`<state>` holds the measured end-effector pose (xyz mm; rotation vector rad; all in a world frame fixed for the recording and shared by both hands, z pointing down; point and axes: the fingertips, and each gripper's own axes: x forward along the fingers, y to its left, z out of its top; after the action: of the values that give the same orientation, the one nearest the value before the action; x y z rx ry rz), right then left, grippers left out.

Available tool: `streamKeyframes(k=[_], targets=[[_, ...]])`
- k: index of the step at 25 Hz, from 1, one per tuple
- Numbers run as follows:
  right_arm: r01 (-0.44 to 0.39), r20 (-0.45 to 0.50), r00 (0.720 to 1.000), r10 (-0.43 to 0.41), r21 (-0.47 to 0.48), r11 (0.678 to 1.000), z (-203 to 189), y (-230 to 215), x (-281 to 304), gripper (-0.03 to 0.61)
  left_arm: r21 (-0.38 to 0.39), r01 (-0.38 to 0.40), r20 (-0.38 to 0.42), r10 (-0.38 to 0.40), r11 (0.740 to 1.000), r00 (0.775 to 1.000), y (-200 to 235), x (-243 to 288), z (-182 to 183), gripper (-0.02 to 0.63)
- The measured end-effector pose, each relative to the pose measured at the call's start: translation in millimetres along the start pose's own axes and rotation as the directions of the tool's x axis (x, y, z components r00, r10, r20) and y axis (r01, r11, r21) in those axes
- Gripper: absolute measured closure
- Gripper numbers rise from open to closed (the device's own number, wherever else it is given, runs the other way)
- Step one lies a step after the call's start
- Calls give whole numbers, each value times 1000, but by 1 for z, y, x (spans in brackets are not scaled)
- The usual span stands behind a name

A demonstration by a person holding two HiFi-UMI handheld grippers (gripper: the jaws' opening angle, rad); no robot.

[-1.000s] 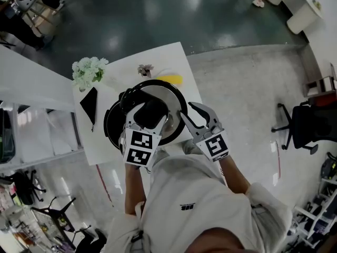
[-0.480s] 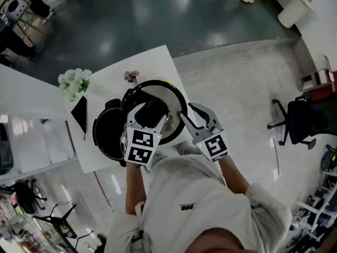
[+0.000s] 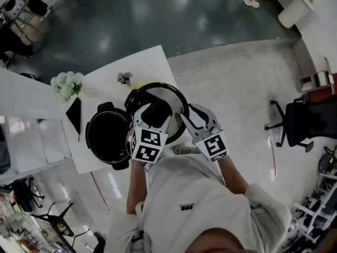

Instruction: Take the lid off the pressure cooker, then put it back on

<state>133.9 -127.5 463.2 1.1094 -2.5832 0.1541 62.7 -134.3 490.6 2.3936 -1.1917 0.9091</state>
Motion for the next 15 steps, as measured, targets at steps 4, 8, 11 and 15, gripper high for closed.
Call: streamKeyframes(k=[4, 8, 11, 15], targets=[[-7, -11, 1000, 7, 5, 1000, -6, -11, 0, 440, -26, 9, -2, -9, 1000, 1000, -8, 14, 0, 318], [-16, -13, 1000, 16, -4, 1000, -15, -19, 2, 440, -36, 11, -15, -11, 999, 1000, -15, 28, -4, 318], [-20, -33, 999, 20, 9, 1000, -23, -24, 2, 440, -36, 2, -37, -3, 999, 999, -19, 39, -11, 318], [-31, -66, 997, 32, 22, 999, -39, -29, 4, 443, -68, -9, -50, 6, 998, 999, -21, 51, -21, 318]])
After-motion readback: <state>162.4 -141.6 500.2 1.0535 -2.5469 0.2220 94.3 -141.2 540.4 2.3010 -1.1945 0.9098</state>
